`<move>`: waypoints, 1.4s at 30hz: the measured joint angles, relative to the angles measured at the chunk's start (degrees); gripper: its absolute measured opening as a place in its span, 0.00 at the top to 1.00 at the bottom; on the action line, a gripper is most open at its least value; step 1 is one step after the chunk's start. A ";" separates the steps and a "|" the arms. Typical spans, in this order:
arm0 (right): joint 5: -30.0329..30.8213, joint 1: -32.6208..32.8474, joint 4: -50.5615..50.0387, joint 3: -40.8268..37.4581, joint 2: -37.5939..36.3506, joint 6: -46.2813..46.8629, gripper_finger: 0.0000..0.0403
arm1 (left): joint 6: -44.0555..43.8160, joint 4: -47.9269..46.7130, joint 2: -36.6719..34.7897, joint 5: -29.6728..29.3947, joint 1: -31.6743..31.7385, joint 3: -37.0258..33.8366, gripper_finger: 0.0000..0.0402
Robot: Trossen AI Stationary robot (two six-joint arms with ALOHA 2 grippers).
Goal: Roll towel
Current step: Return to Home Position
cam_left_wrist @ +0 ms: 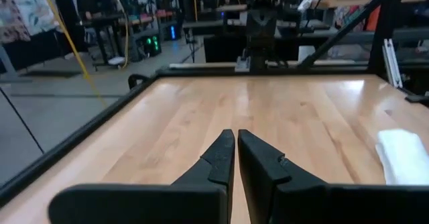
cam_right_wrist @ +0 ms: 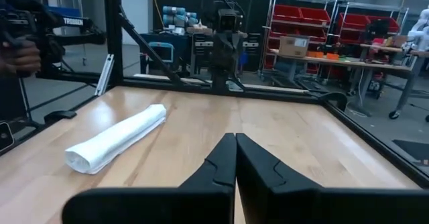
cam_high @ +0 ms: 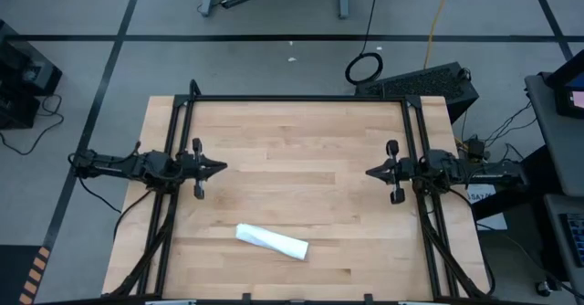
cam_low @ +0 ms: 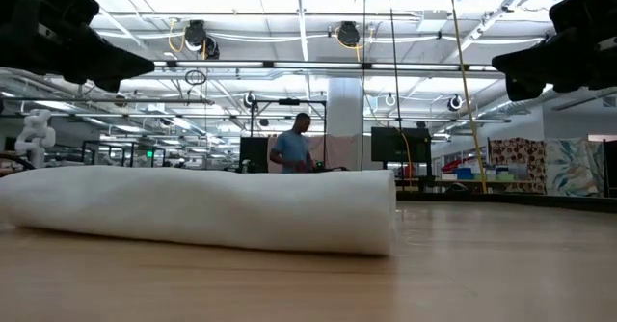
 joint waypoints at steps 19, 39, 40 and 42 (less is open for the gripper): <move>-0.17 0.00 0.07 0.00 0.00 0.11 1.00 | 4.81 15.38 -0.02 6.05 0.77 -3.58 0.96; -0.17 0.00 0.09 0.00 0.00 0.11 1.00 | 0.27 8.99 0.00 16.12 13.70 -3.61 1.00; -0.17 0.00 0.09 0.00 0.00 0.11 1.00 | 0.31 8.98 0.00 16.19 13.93 -3.63 1.00; -0.17 0.00 0.09 0.00 0.00 0.11 1.00 | 0.25 8.90 0.00 16.69 14.28 -3.63 1.00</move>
